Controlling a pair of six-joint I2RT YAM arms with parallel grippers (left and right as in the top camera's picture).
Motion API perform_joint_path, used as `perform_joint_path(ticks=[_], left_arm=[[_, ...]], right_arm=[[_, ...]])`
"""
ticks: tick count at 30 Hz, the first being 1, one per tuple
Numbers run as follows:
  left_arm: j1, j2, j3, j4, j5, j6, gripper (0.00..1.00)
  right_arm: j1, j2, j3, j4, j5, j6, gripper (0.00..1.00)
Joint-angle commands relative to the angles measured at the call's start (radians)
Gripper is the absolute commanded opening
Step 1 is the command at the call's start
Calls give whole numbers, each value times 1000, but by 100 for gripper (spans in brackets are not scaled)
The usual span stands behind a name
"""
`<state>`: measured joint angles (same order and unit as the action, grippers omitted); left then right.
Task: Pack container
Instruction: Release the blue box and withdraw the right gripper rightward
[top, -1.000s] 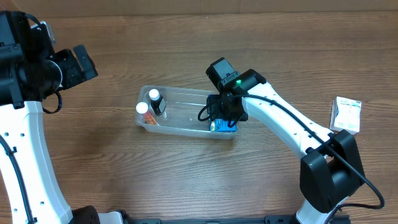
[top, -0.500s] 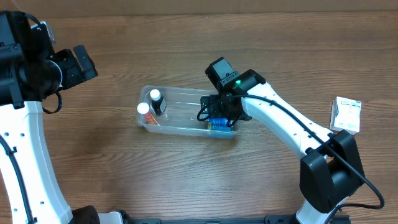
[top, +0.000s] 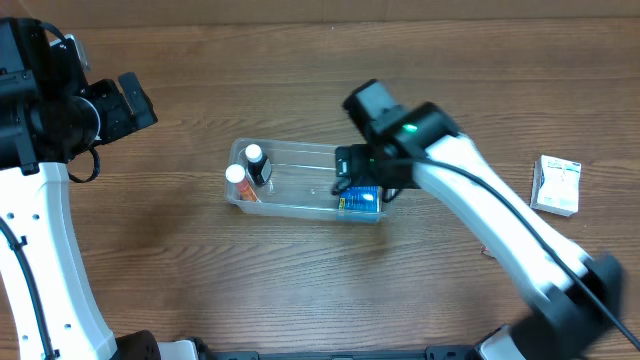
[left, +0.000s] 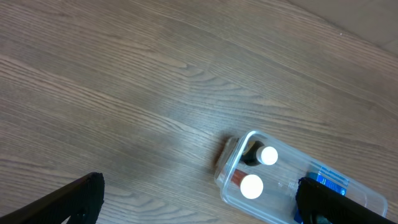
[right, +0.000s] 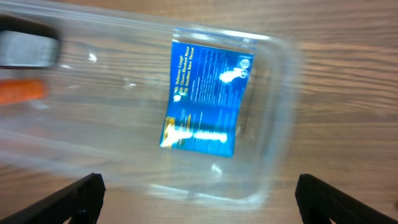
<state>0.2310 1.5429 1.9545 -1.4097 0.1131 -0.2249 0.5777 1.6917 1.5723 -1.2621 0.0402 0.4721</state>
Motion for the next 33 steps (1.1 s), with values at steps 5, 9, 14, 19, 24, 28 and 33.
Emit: perform_joint_path(ticks=[5, 9, 14, 19, 24, 28, 33], left_arm=[[4, 9, -5, 3, 11, 28, 100], [4, 9, -5, 3, 11, 28, 100], [4, 9, -5, 2, 11, 27, 100], [4, 9, -5, 8, 11, 27, 100], [4, 9, -5, 7, 11, 27, 100], [4, 9, -5, 4, 11, 27, 100], [4, 9, -5, 3, 11, 27, 100]], right_arm=[[53, -268, -2, -225, 29, 61, 76], [100, -276, -63, -230, 26, 82, 36], [122, -275, -217, -107, -21, 83, 18], [122, -275, -392, 25, -59, 83, 9], [122, -275, -496, 134, -60, 78, 8], [121, -274, -557, 223, -49, 71, 8], [121, -269, -586, 293, -26, 71, 8]])
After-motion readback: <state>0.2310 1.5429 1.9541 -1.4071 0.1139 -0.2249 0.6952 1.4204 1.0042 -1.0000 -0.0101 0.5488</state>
